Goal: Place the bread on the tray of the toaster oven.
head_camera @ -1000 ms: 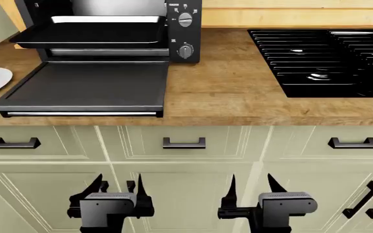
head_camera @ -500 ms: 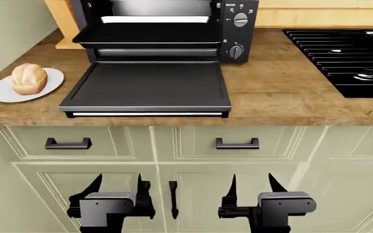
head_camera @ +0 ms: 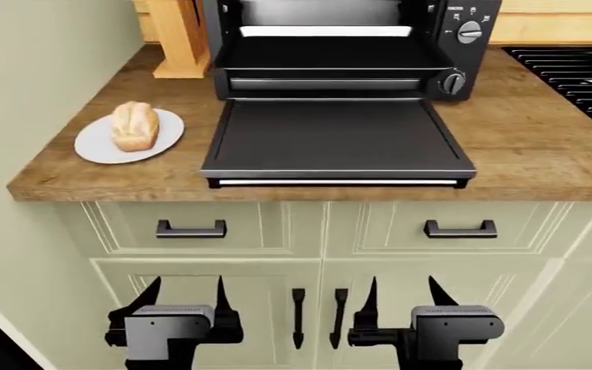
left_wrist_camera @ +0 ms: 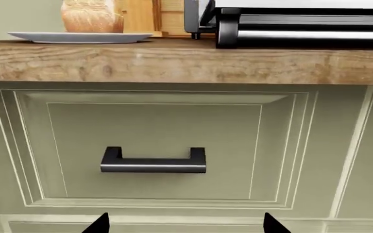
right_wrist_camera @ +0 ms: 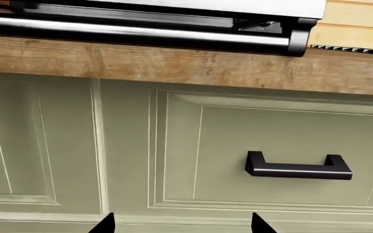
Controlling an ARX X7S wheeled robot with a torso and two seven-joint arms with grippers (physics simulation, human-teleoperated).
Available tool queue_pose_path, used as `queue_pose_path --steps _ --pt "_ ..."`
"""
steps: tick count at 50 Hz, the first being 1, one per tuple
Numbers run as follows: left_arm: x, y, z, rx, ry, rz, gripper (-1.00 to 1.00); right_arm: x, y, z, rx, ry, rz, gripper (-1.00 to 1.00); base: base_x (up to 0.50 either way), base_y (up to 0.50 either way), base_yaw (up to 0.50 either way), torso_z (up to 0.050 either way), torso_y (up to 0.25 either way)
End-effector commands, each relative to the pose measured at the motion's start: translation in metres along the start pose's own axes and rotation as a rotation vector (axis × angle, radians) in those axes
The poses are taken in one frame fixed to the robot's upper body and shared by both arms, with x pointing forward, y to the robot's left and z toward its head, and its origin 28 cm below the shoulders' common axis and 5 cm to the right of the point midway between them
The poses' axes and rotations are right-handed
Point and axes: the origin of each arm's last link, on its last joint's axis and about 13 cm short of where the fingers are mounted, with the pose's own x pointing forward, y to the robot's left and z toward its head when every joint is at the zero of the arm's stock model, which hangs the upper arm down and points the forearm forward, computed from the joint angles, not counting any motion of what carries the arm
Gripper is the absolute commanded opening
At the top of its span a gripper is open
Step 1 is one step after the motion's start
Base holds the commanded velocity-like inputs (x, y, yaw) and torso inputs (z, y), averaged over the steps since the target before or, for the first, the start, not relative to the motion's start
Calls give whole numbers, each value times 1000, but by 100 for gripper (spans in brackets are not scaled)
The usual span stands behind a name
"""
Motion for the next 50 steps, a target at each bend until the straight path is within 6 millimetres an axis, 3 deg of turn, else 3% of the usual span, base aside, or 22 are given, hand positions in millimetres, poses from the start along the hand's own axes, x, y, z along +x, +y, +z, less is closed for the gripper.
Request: queue_pose_path --steps 1,50 --pt "1 -2 2 -1 -5 -4 100 0 -1 -1 -5 4 -8 100 8 105 0 20 0" --pt "-1 0 0 7 -12 -5 100 1 -1 -1 -6 13 -20 100 0 3 0 47 0"
